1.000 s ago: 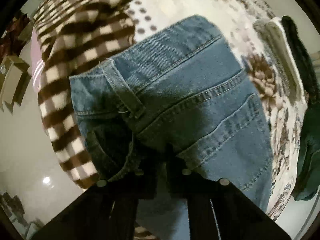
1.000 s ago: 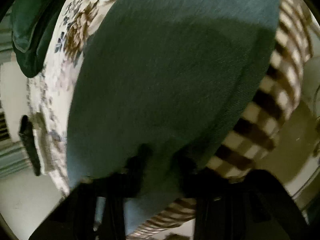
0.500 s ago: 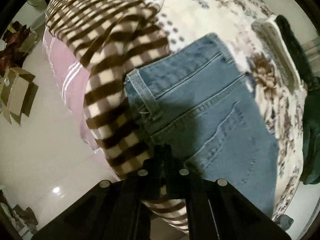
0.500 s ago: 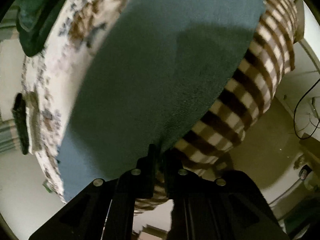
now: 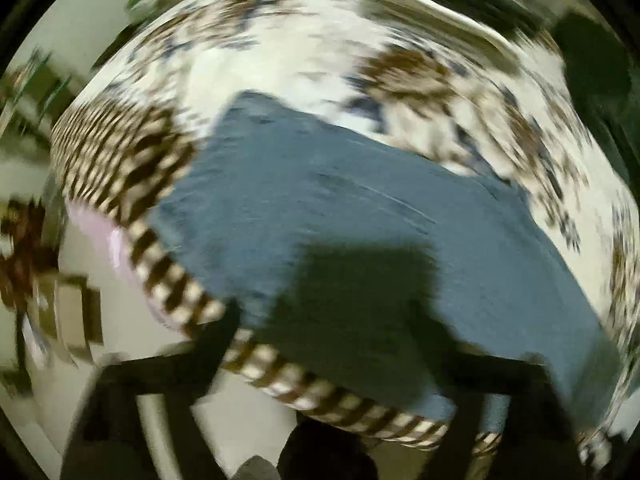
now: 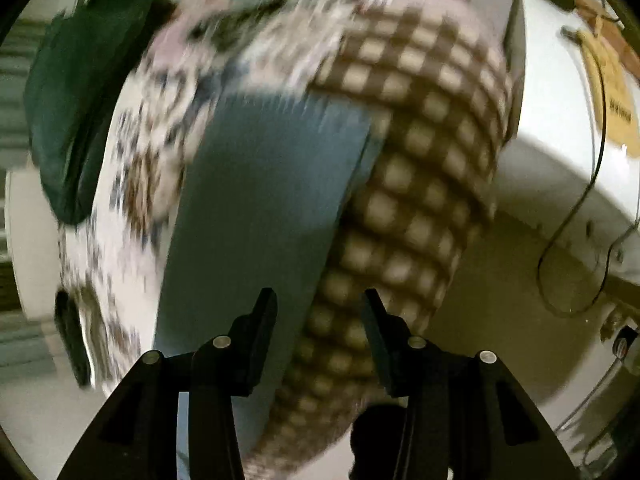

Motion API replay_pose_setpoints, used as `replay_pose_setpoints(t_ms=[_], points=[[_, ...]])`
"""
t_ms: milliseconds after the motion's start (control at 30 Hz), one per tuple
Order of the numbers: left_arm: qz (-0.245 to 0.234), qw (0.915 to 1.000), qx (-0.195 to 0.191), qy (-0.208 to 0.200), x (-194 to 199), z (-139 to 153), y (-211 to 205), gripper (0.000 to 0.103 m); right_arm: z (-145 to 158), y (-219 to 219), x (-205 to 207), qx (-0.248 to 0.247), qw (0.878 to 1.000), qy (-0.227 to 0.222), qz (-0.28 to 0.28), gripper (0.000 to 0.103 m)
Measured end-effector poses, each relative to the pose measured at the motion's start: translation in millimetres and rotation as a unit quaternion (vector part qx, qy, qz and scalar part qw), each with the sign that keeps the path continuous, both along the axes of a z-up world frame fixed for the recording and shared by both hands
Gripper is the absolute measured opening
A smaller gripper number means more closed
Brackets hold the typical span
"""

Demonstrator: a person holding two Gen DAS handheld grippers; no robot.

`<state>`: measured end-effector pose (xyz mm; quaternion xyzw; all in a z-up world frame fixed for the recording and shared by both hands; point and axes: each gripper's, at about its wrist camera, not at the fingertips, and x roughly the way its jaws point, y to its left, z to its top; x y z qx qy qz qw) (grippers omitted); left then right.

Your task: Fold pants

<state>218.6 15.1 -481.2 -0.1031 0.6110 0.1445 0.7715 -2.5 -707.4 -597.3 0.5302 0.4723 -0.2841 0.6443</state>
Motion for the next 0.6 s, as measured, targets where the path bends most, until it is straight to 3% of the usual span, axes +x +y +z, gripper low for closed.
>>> replay_pose_setpoints(t_ms=[133, 200, 333, 467, 600], points=[[-0.048, 0.9986, -0.006, 0.022, 13.8, -21.4, -54.9, 0.090, -5.9, -39.1, 17.3, -0.035, 0.999, 0.018, -0.004, 0.046], [-0.073, 0.9968, -0.002, 0.034, 24.5, -28.6, -81.5, 0.090, -8.2, -47.5, 27.2, -0.050, 0.997, 0.052, -0.005, 0.046], [-0.126, 0.9912, 0.002, 0.040, 40.3, -31.5, -133.3, 0.090, 19.1, -56.9, 42.4, -0.100, 0.993, 0.061, 0.013, 0.046], [-0.175, 0.9836, 0.010, 0.042, 55.6, -32.4, -178.1, 0.090, 40.8, -59.7, 94.2, -0.141, 0.986, 0.046, 0.079, 0.051], [-0.215, 0.9750, 0.024, 0.051, 64.8, -40.8, -215.6, 0.090, 11.2, -67.8, 161.9, -0.135, 0.976, 0.077, 0.155, 0.051]])
